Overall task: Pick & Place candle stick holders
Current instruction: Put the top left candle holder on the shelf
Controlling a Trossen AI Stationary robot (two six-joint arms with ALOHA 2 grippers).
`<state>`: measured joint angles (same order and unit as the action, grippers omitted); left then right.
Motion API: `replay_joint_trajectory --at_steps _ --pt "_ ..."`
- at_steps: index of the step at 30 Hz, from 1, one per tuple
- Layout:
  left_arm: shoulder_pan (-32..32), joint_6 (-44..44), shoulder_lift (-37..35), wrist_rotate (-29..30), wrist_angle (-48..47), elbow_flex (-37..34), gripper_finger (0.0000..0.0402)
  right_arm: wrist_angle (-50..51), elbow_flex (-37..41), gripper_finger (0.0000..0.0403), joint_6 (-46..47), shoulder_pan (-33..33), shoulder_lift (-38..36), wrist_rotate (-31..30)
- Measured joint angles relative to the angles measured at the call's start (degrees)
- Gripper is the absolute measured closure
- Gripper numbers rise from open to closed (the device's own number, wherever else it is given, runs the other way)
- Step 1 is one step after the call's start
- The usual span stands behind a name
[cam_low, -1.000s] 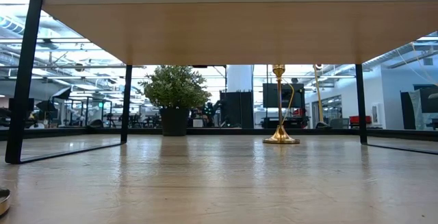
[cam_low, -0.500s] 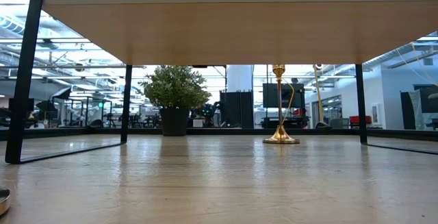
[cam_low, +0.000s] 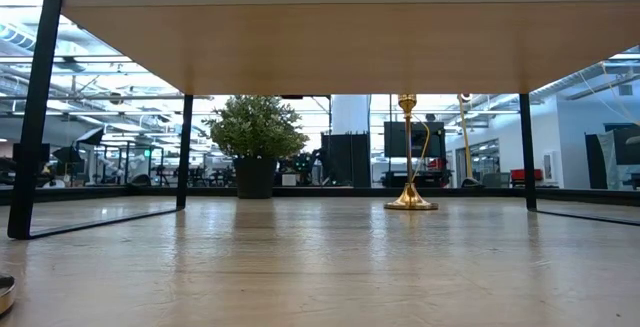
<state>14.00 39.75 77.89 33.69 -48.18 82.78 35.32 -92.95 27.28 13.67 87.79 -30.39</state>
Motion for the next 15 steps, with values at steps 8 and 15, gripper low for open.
replay_joint_trajectory --at_steps 8,15 --pt "0.0 0.2 0.0 0.02 0.33 0.0 0.0401 1.22 0.0 0.0329 1.08 0.43 0.0 -1.1" --pt "0.0 0.42 0.0 0.27 0.43 0.0 0.0401 1.39 0.0 0.033 1.23 0.72 0.0 -1.1"
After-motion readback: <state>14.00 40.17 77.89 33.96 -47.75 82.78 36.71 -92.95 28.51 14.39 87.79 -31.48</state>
